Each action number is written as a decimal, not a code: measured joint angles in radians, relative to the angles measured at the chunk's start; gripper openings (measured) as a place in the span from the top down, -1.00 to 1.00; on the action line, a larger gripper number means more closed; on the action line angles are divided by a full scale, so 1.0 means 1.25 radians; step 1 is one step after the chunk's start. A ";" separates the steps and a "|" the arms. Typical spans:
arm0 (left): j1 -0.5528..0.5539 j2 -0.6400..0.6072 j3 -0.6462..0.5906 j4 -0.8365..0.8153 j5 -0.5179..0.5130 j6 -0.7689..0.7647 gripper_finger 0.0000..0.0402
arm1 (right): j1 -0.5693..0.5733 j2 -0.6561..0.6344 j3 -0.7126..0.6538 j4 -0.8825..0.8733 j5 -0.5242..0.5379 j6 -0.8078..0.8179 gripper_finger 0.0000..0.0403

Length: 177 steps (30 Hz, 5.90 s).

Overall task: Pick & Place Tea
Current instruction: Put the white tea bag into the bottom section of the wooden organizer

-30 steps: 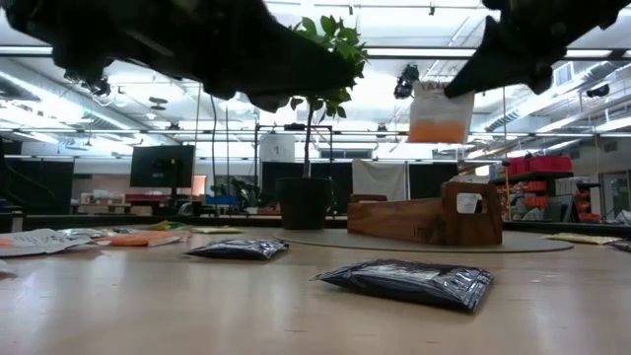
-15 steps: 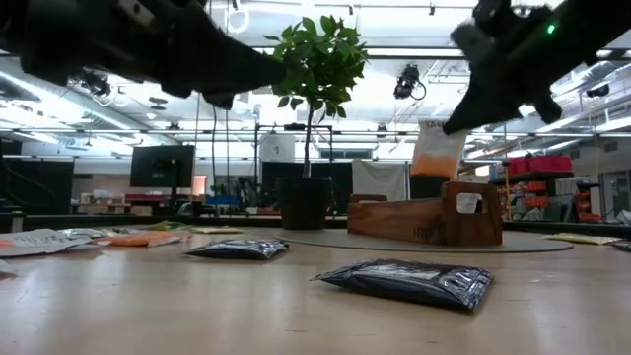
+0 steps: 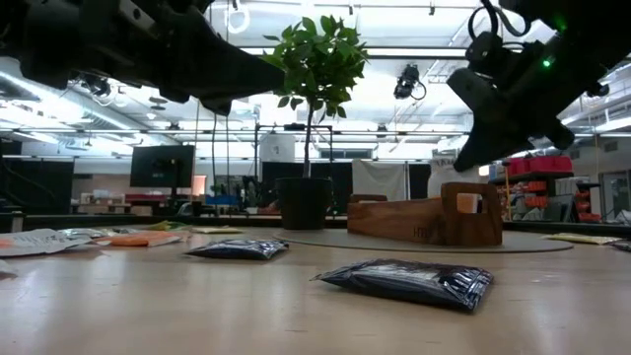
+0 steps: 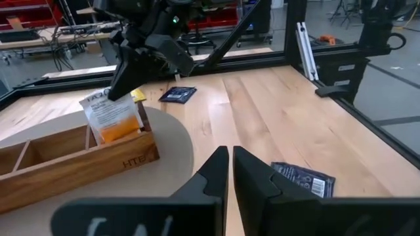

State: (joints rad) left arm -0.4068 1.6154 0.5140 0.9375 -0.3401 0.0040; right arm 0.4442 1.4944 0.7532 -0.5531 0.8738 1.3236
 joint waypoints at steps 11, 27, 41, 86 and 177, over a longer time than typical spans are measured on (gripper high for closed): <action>0.000 0.000 0.000 -0.001 0.000 -0.011 0.86 | 0.000 0.000 0.000 -0.002 -0.026 -0.013 0.57; -0.010 0.000 0.000 -0.047 0.000 -0.049 0.86 | 0.072 -0.058 0.000 0.025 0.044 -0.182 -0.08; -0.074 -0.048 0.012 -0.274 0.019 -0.192 0.76 | 0.114 -0.058 0.000 0.072 0.106 -0.237 -0.09; 0.017 -0.366 -0.152 -0.498 0.003 -0.268 -0.02 | 0.114 -0.058 -0.036 0.155 0.082 -0.253 -0.09; 0.131 -0.139 0.059 -0.467 0.055 0.003 1.00 | -0.132 -0.031 -0.036 0.638 -0.449 -0.608 -0.09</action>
State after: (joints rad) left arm -0.2426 1.4422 0.5878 0.3543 -0.2711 0.0075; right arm 0.2788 1.4558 0.7079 0.2444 0.3127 0.5633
